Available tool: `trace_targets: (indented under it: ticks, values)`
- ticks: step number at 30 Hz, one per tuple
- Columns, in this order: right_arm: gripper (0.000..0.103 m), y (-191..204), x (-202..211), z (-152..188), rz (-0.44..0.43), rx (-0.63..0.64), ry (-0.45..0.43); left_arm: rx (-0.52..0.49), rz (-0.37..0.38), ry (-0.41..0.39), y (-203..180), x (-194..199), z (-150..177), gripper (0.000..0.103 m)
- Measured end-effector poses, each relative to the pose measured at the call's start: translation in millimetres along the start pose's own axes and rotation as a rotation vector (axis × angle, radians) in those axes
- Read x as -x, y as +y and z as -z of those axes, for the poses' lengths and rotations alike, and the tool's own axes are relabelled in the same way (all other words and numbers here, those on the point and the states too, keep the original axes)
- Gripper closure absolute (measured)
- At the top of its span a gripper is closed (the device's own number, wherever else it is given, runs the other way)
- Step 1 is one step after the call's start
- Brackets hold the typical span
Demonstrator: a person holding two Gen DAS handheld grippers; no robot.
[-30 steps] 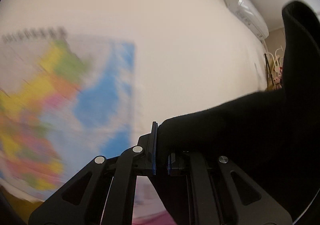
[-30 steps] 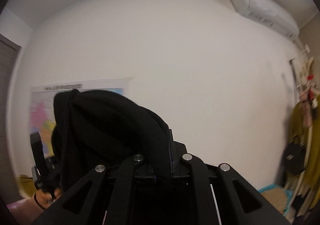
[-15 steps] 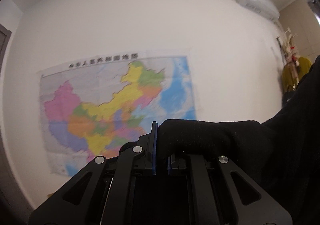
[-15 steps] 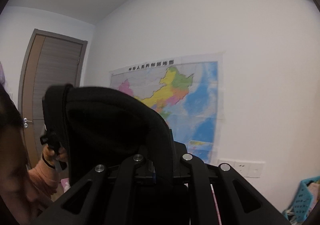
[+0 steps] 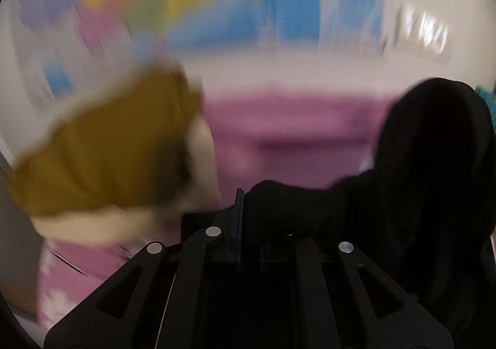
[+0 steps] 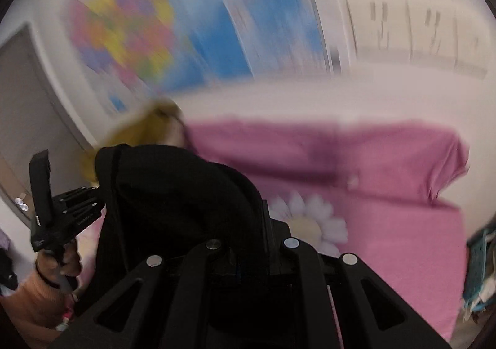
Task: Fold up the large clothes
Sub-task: 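Lift the black coat high with both grippers to shake it out, then lower the black coat onto the bed with both grippers, spreading it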
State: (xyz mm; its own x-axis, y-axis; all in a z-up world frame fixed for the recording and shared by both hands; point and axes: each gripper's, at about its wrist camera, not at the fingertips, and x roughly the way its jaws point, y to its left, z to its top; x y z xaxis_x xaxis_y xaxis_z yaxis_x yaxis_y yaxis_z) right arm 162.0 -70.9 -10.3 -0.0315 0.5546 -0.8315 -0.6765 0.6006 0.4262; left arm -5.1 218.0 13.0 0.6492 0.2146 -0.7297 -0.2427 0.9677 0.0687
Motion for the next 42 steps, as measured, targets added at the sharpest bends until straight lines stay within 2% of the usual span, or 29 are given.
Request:
trace_targets:
  ticks: [2,6,10,11,12,14,16,18,20,24,25,28,29,30,31,32,33,35,38,40,41,42]
  values:
    - [0.094,-10.6,-23.7,2.5,0.001,-0.022,0.035,0.016,-0.014,0.042,4.7,-27.7,3.7,0.096]
    - [0.094,-17.0,-28.5,-16.0,-0.008,-0.054,0.04,0.072,0.049,0.063,23.0,-40.9,-13.5,0.096]
    - [0.09,-48.5,-53.4,-20.0,-0.01,-0.141,0.089,0.094,0.052,0.124,33.1,-62.6,-29.1,0.093]
    - [0.087,-54.9,-60.6,-19.4,0.006,-0.163,0.106,0.084,0.051,0.147,31.6,-70.0,-30.6,0.088]
    - [0.078,-65.7,-74.1,-16.1,0.036,-0.201,0.137,0.081,0.04,0.17,30.9,-78.0,-30.9,0.084]
    - [0.065,-80.3,-90.2,-10.2,0.086,-0.247,0.188,0.068,0.004,0.184,26.6,-88.9,-33.0,0.057]
    - [0.044,-95.3,-94.2,-2.7,0.13,-0.299,0.206,0.034,0.006,0.183,22.0,-89.8,-32.3,0.039]
    - [0.043,-103.2,-84.9,2.7,0.108,-0.324,0.19,0.015,0.001,0.145,19.3,-81.2,-30.3,0.038]
    - [0.038,-106.0,-66.9,8.1,0.101,-0.319,0.172,-0.05,-0.004,0.09,12.8,-64.7,-27.7,0.028]
    - [0.016,-104.4,-25.8,29.6,0.047,-0.289,0.152,-0.142,0.015,0.025,2.0,-39.8,-21.6,0.023]
    - [0.016,-103.3,-17.7,39.8,0.023,-0.281,0.162,-0.153,0.032,0.021,0.8,-47.0,-25.5,0.02]
    - [0.013,-99.8,-4.3,74.6,-0.034,-0.257,0.221,-0.176,0.105,0.032,-7.4,-40.3,-22.1,0.019]
    - [0.014,-97.5,-4.5,84.8,-0.036,-0.251,0.244,-0.18,0.119,0.036,-9.2,-43.6,-20.8,0.019]
    - [0.027,-93.8,-5.2,97.5,-0.026,-0.242,0.267,-0.19,0.125,0.035,-13.6,-40.8,-19.1,0.019]
    - [0.07,-92.6,-5.3,104.6,-0.017,-0.233,0.273,-0.205,0.125,0.029,-19.7,-31.6,-17.7,0.019]
    - [0.095,-92.3,-4.0,110.9,-0.013,-0.228,0.277,-0.224,0.123,0.019,-32.2,-37.9,-16.6,0.019]
    - [0.099,-94.0,1.6,112.8,-0.002,-0.233,0.261,-0.233,0.126,0.015,-38.9,-37.3,-19.6,0.019]
    - [0.1,-95.8,25.0,105.4,0.088,-0.2,0.165,-0.241,0.148,0.012,-50.5,-36.6,-27.0,0.019]
    - [0.1,-115.9,72.0,84.3,0.176,-0.243,0.002,-0.263,0.176,-0.014,-71.5,-33.7,-41.9,0.017]
    - [0.099,-128.8,73.9,79.9,0.145,-0.278,0.014,-0.276,0.194,-0.031,-85.1,-34.9,-52.6,0.015]
    - [0.098,-131.9,67.7,81.2,0.156,-0.288,0.04,-0.294,0.212,-0.034,-95.7,-39.5,-60.3,0.012]
    - [0.093,-135.5,54.0,86.4,0.208,-0.282,0.099,-0.309,0.22,-0.036,-104.0,-45.2,-65.3,0.012]
